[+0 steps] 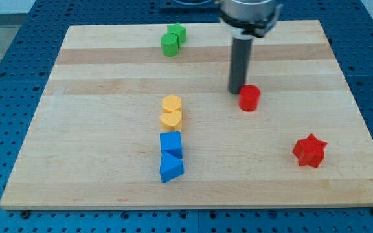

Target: Push the red circle into the red star

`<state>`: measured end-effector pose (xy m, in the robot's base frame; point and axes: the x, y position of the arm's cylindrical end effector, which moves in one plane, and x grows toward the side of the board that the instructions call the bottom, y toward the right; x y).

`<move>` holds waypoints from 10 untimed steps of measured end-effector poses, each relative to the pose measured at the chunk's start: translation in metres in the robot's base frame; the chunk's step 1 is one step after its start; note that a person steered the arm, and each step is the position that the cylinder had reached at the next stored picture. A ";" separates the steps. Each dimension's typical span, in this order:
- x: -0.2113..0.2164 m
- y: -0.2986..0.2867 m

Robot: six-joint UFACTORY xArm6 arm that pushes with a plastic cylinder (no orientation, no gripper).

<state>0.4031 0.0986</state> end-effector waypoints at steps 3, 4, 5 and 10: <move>-0.013 0.010; 0.005 0.000; 0.035 0.001; 0.060 0.060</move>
<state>0.4633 0.1587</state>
